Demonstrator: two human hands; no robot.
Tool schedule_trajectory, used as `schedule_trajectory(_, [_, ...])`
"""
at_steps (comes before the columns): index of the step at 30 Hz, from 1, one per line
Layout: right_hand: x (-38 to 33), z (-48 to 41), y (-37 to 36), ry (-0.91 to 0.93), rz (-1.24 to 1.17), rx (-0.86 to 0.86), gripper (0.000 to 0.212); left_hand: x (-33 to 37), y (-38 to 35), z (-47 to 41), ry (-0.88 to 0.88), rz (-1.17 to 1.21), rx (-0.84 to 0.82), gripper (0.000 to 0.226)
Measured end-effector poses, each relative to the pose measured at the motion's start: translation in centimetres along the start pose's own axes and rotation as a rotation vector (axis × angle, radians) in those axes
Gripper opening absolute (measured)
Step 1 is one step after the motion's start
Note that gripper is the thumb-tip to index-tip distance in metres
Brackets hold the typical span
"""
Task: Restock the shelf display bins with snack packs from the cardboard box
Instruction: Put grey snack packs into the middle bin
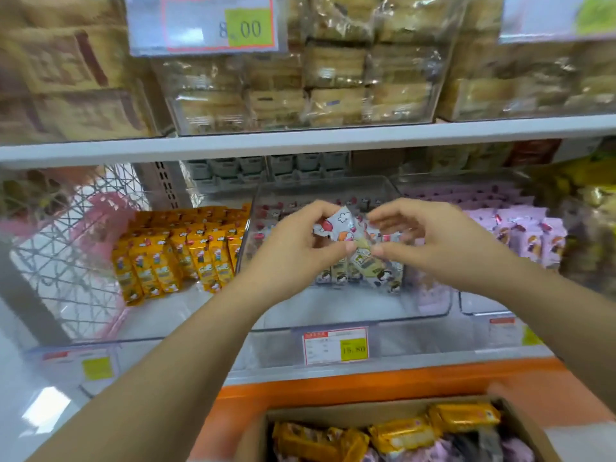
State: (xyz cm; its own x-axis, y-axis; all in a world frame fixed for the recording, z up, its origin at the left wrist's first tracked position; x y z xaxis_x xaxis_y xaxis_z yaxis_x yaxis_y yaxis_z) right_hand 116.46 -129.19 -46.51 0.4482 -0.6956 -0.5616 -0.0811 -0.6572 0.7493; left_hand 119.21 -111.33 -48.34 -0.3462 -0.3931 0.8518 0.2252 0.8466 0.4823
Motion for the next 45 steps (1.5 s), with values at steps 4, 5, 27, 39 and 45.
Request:
schedule_trajectory(4, [3.9,2.3,2.6,-0.117,0.28,0.059,0.038,-1.2,-2.5,-2.5,0.112,-0.244,-0.01,0.021])
schedule_trajectory(5, [4.6,2.7,2.4,-0.139,0.324,0.004,0.039,-1.7,-3.1,-3.1,0.141,-0.369,-0.023,0.029])
schedule_trajectory(27, [5.1,6.2,0.3,0.081,0.193,0.389,0.02,-2.5,-6.7,-5.2,0.13,-0.472,0.044,0.045])
schedule_trajectory(39, [5.4,17.0,-7.5,0.075,0.107,0.266,0.01,-5.9,-10.4,12.1,-0.286,-0.16,0.267,0.017])
schedule_trajectory(45, [12.5,21.4,-12.1,-0.413,0.196,-0.097,0.04,-17.4,-11.6,15.3,0.3,-0.427,-0.104,0.021])
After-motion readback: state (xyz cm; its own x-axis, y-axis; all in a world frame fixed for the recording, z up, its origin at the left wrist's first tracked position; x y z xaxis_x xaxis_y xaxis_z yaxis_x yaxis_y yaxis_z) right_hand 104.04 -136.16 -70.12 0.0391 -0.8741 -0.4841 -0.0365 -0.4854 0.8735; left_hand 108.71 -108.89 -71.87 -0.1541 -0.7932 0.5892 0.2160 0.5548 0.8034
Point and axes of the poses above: each hand's wrist, its own z-axis away from the middle knuckle, its own y-axis out of the back of the hand, x = y × z, the point moved 3 cm from there along -z, towards the middle knuckle, and after that the axes turned 6 degrees about y, right-handed, at the moved point
